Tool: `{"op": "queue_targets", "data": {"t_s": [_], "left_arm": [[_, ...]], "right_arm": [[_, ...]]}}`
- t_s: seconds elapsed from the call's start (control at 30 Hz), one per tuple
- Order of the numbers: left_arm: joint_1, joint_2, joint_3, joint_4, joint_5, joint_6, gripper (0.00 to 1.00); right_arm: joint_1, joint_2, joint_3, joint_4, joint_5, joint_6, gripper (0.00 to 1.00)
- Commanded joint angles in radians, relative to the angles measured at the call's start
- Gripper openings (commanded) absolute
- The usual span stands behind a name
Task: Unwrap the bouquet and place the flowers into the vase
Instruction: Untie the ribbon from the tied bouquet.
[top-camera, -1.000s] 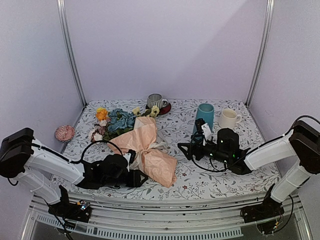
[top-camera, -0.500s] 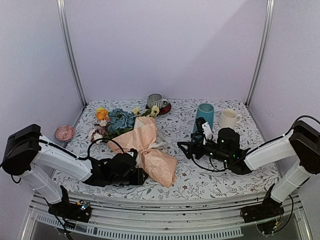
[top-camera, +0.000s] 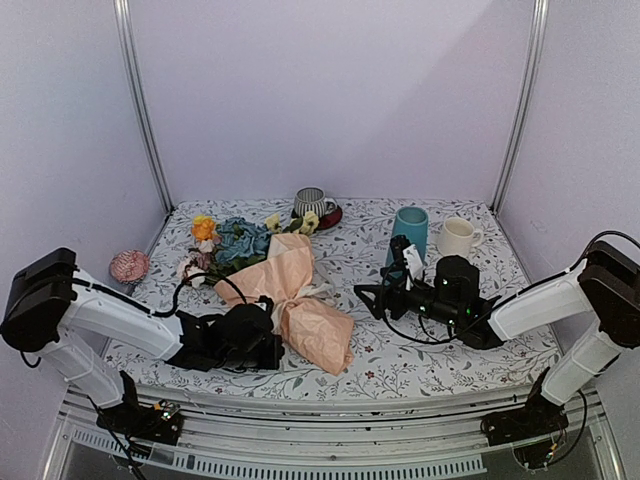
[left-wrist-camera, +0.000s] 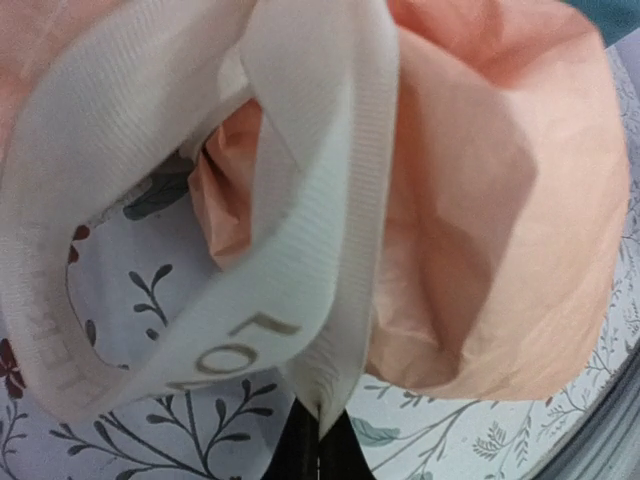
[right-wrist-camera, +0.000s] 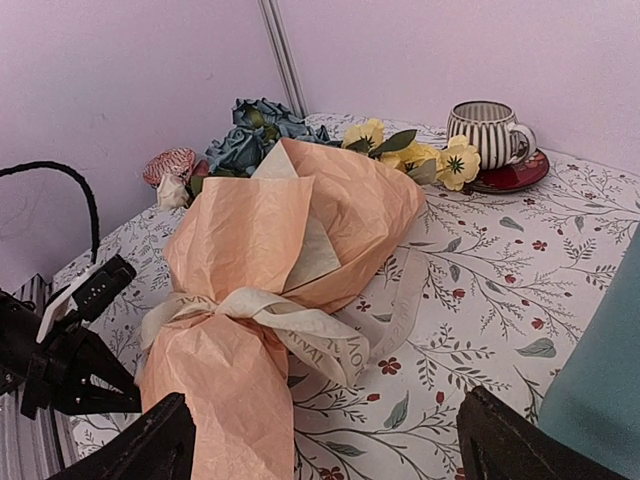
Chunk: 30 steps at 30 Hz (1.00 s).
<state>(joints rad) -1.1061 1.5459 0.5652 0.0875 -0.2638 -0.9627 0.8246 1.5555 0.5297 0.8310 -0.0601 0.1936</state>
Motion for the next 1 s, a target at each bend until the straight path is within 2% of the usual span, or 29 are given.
{"op": "queue_targets", "data": {"t_s": [0.0,0.33,0.6,0.97], "left_arm": [[-0.001,-0.085,-0.012,-0.041,-0.014,0.031,0.0],[0.054,-0.24,-0.099,-0.021,0.046,0.039,0.0],[0.134,-0.328,-0.2,0.112,0.171,0.057,0.0],[0.185,-0.363,-0.228,0.15,0.251,0.127,0.0]], "right_arm": [[0.006,0.008,0.017,0.0,-0.012,-0.01,0.93],[0.006,0.053,0.067,-0.086,-0.006,-0.001,0.93],[0.005,0.061,0.076,-0.156,-0.081,-0.006,0.93],[0.005,0.106,0.015,-0.208,-0.201,0.18,0.94]]}}
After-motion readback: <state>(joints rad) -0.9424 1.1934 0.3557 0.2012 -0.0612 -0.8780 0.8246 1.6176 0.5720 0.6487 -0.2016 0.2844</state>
